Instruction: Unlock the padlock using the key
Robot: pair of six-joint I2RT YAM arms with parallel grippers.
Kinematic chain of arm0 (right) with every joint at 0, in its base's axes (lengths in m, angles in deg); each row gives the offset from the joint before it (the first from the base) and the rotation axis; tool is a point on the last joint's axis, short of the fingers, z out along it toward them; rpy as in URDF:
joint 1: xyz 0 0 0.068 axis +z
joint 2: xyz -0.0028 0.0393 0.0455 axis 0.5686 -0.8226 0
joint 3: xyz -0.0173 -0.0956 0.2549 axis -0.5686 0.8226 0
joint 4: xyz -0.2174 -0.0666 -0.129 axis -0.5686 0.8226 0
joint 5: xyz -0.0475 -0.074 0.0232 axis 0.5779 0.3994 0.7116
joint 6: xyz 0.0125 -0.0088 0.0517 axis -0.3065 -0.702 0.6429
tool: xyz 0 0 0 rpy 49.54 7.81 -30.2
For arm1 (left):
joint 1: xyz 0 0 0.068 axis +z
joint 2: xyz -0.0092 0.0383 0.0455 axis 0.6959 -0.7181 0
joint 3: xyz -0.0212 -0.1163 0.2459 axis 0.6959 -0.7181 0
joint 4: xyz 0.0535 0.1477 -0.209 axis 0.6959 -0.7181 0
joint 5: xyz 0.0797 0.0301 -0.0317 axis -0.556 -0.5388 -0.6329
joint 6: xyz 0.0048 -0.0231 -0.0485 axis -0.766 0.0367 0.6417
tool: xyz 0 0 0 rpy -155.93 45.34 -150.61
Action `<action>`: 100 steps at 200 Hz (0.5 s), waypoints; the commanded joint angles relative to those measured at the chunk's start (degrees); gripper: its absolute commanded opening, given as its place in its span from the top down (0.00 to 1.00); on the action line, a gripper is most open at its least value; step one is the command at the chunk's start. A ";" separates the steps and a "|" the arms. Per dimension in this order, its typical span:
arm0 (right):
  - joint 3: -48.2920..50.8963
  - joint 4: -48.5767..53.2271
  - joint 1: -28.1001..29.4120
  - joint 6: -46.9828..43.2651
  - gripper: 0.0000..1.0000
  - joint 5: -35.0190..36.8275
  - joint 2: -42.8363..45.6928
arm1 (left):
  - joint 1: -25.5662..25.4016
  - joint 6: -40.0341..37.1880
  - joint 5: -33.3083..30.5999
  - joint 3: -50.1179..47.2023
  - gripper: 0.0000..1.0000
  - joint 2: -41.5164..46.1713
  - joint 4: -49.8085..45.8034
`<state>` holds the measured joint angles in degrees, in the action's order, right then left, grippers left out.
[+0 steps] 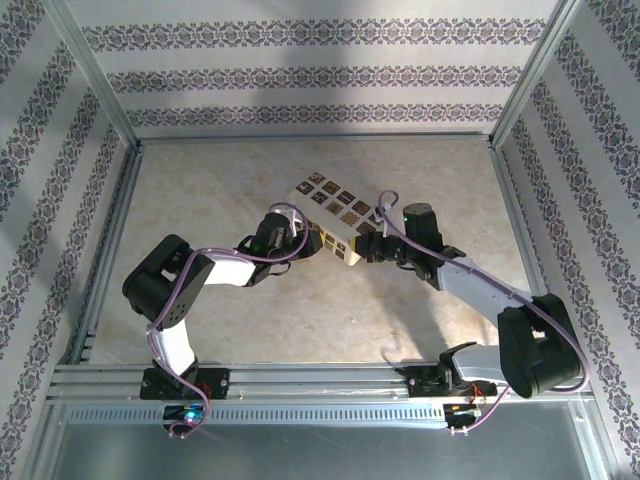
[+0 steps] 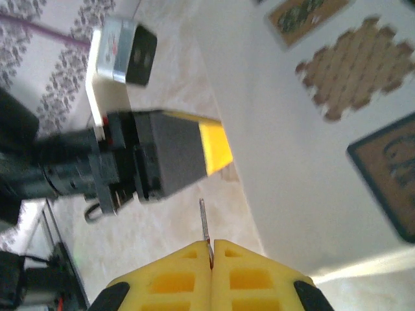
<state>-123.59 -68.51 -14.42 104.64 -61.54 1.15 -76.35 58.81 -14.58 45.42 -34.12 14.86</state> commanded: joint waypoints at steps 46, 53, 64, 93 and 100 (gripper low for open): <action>5.43 4.40 9.94 -13.47 1.00 13.11 2.19 | -0.71 5.29 5.37 4.22 0.79 2.65 -6.29; 5.87 3.95 10.80 -14.03 1.00 14.53 2.15 | -0.79 5.47 5.10 4.24 0.80 2.73 -6.32; 6.71 2.88 12.26 -15.00 1.00 16.96 1.99 | -0.80 5.75 4.87 4.39 0.80 2.76 -6.57; 8.85 0.02 14.31 -16.61 1.00 21.56 1.86 | -1.14 6.52 5.06 4.95 0.80 2.66 -6.86; 9.11 -0.60 14.55 -16.89 1.00 22.36 1.82 | -1.23 6.62 5.09 5.09 0.80 2.57 -7.08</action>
<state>-115.97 -65.63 -0.87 91.07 -45.34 3.23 -76.40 63.96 -10.67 48.13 -33.10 7.04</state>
